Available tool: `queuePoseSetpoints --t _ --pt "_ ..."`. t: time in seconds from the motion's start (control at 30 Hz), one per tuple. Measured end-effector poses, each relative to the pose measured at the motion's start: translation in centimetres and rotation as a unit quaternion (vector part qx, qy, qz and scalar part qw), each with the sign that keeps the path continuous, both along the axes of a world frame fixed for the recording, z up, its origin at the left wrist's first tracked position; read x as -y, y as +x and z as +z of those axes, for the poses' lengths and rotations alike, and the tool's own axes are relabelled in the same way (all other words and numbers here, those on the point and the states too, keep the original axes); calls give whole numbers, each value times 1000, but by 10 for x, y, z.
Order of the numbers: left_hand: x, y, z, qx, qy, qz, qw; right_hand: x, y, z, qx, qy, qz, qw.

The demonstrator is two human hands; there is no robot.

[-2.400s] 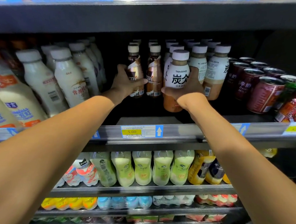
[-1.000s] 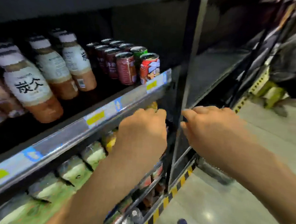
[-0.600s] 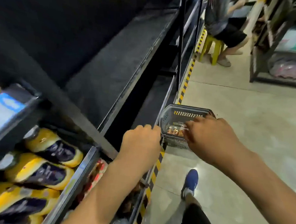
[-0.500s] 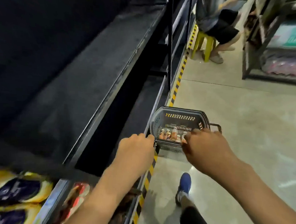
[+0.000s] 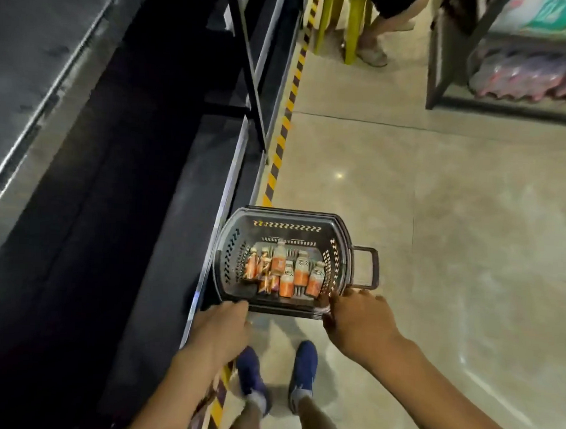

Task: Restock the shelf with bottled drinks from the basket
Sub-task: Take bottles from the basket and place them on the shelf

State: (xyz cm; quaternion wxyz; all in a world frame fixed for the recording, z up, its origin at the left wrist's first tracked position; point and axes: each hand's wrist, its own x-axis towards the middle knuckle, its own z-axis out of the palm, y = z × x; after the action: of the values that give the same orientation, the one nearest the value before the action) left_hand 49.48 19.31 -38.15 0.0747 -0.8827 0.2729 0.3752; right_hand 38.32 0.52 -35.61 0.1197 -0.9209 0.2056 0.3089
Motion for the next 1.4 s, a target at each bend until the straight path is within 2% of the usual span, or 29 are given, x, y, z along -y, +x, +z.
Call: queuePoseSetpoints --t 0.1,0.43,0.57,0.77,0.9,0.97,1.07,1.13,1.27,1.33,1.4 --pt "19 32 -63 -9 27 9 1000 21 23 -58 -32 14 6 999" --pt "48 88 -295 -71 16 47 996 44 93 -275 -124 78 -40 988" --pt "50 115 -391 -95 19 88 991 53 128 -372 -156 123 -144 969" --pt "52 147 -524 -98 -1 171 980 54 183 -512 -129 179 -325 920" --pt "57 146 -604 -133 -21 330 934 58 189 -602 -108 173 -393 897" --pt "61 140 -643 -145 -34 374 915 61 188 -644 -100 169 -451 871" --pt "74 137 -681 -131 -25 371 919 56 187 -704 -88 201 -531 818" --pt "84 139 -695 -111 -16 381 918 49 187 -737 -70 185 -559 805" --pt "77 134 -718 -84 -65 427 898 38 202 -763 -38 91 -564 820" --pt "68 130 -724 -79 -97 428 895 39 203 -772 -38 90 -584 806" --pt "63 135 -723 -88 -94 436 891 39 201 -776 -36 104 -574 811"
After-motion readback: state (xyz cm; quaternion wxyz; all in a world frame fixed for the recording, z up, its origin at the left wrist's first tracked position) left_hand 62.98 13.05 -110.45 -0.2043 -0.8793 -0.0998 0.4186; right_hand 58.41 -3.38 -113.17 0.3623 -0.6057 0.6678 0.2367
